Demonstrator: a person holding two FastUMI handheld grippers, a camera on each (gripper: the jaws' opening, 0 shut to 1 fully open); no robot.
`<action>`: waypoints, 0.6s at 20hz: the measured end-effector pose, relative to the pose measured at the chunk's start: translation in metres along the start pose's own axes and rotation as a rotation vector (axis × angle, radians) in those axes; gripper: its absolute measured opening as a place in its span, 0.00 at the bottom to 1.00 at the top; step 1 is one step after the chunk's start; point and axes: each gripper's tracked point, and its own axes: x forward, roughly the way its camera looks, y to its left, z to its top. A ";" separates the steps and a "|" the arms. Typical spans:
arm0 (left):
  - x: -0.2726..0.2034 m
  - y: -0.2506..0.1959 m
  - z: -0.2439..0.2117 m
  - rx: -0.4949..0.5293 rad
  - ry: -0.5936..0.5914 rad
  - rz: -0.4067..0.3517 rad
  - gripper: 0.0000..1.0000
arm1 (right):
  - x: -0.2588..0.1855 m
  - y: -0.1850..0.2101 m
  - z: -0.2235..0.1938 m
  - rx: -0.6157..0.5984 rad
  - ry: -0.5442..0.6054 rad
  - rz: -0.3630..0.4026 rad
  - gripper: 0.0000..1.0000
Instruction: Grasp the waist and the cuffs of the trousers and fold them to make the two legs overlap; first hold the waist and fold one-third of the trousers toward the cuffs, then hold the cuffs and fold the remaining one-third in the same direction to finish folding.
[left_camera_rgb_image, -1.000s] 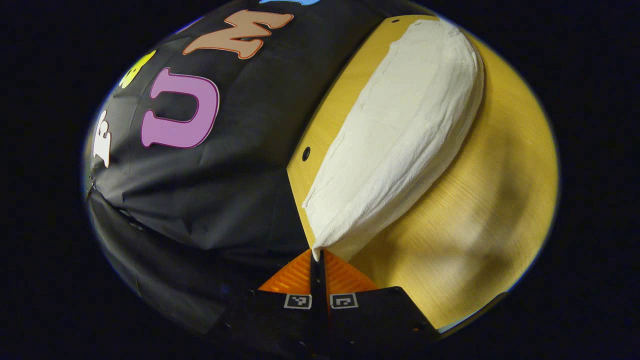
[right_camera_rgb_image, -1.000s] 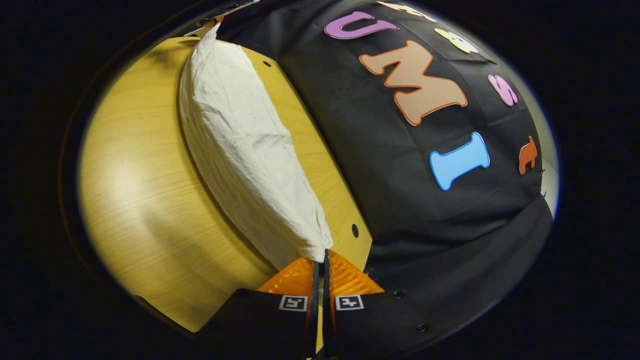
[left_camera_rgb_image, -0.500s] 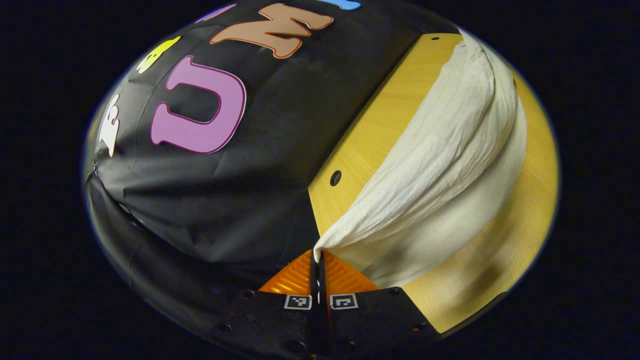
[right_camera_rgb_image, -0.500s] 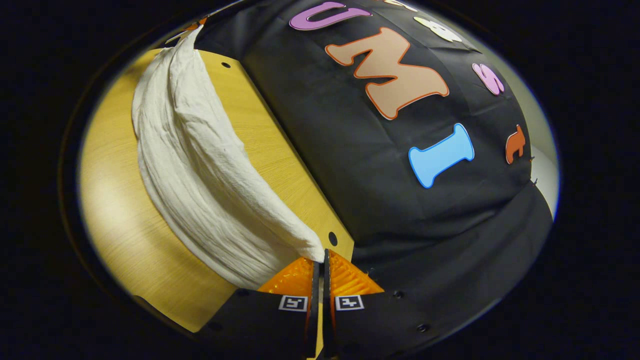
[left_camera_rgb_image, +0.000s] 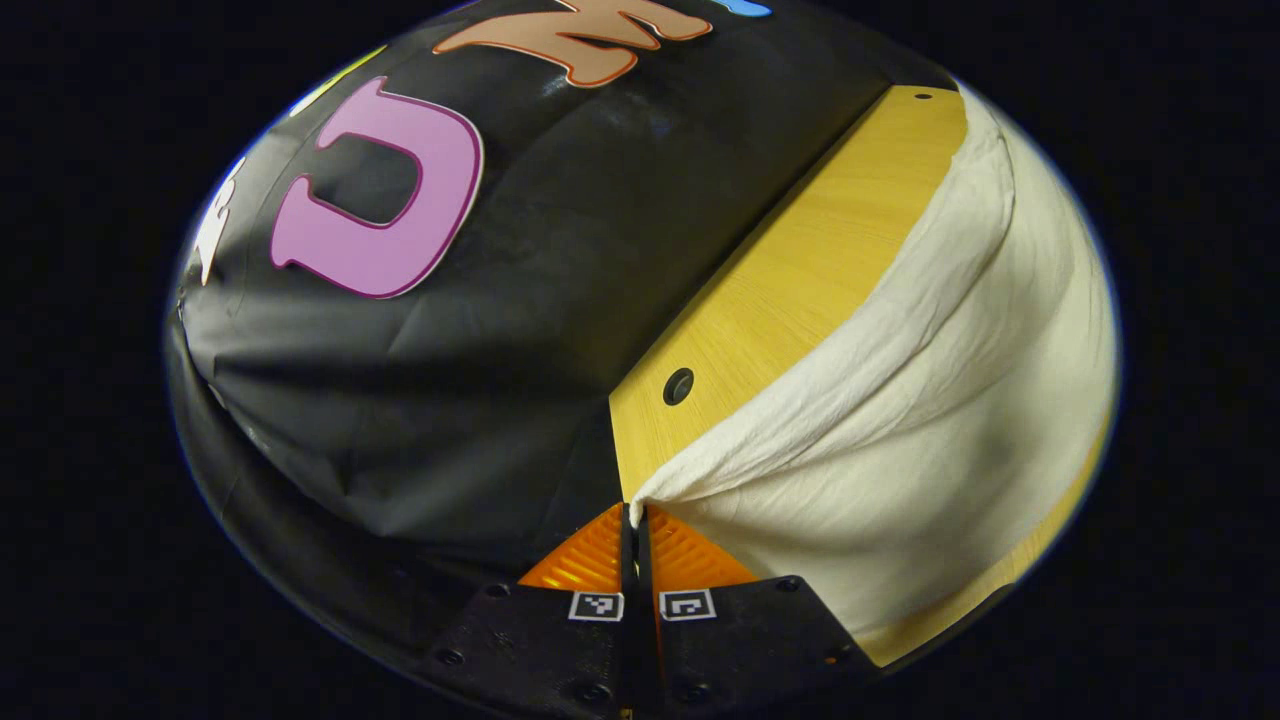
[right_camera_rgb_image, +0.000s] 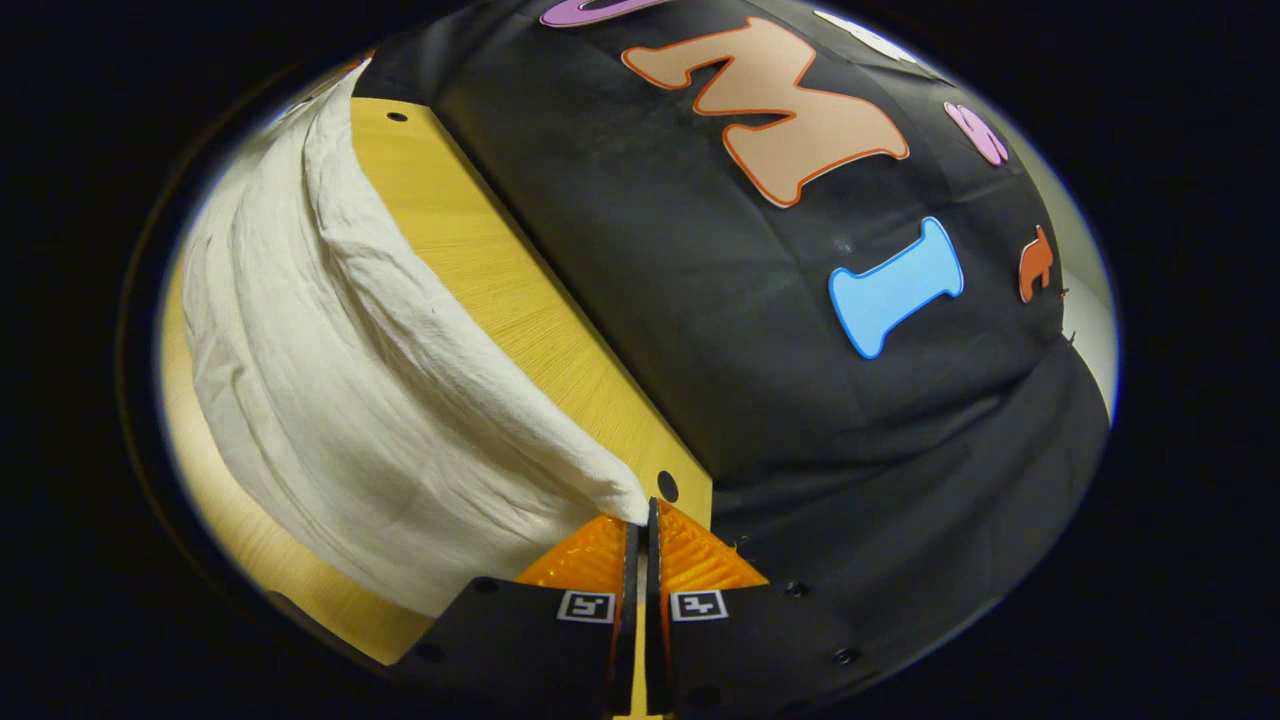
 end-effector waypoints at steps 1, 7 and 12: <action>0.009 -0.006 -0.002 0.003 0.009 -0.011 0.00 | 0.006 0.006 0.000 0.004 0.011 0.005 0.06; 0.041 -0.035 0.001 -0.024 -0.019 -0.056 0.00 | 0.034 0.036 -0.007 0.068 0.065 0.040 0.15; 0.023 -0.045 0.014 -0.115 -0.039 -0.078 0.94 | 0.017 0.034 0.003 0.214 0.019 0.072 0.98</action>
